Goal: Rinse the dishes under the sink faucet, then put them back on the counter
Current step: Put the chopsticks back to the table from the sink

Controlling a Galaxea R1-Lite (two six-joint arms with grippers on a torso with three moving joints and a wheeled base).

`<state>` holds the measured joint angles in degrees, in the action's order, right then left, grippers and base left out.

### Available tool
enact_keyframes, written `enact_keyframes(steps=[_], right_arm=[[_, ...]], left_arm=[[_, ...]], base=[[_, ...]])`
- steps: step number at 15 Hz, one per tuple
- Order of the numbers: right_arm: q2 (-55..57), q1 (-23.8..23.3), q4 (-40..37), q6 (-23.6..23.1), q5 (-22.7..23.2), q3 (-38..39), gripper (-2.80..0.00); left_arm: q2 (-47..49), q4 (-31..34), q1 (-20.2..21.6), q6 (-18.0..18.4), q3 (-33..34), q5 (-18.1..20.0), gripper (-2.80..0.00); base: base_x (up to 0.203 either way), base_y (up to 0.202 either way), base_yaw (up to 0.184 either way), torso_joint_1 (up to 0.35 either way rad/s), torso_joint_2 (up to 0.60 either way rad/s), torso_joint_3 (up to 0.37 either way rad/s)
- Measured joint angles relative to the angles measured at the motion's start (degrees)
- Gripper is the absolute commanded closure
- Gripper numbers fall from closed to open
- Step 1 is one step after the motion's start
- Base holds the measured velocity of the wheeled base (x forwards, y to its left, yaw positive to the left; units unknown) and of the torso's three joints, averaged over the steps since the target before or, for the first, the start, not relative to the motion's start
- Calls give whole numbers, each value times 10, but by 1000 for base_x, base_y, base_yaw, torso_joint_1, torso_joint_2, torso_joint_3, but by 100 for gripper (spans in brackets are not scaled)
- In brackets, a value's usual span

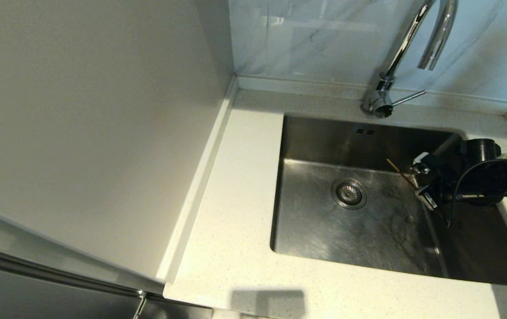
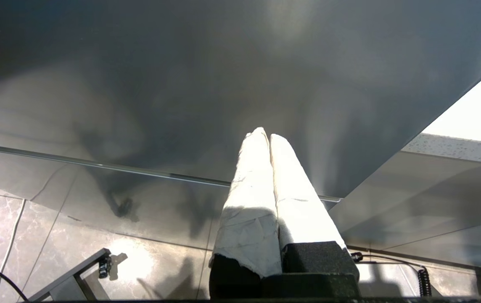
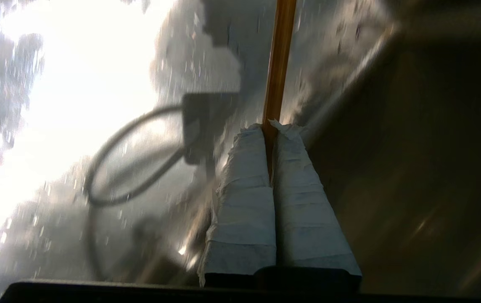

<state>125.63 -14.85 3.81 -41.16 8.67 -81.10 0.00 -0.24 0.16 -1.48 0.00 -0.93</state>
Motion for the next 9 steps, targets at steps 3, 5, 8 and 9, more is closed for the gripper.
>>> enact_keyframes(steps=[3, 5, 8, 9], right_arm=[[-35, -19, 8, 10, 12, 29, 0], [-59, -22, 20, 46, 15, 29, 0], [-97, -31, 21, 60, 17, 31, 0], [-109, -36, 21, 67, 17, 34, 0]], left_arm=[[0, 0, 0, 0, 0, 0, 0], [0, 0, 0, 0, 0, 0, 0], [0, 0, 0, 0, 0, 0, 0], [0, 0, 0, 0, 0, 0, 0]], base=[[0, 0, 0, 0, 0, 0], [0, 0, 0, 0, 0, 0], [0, 0, 0, 0, 0, 0], [0, 0, 0, 0, 0, 0]])
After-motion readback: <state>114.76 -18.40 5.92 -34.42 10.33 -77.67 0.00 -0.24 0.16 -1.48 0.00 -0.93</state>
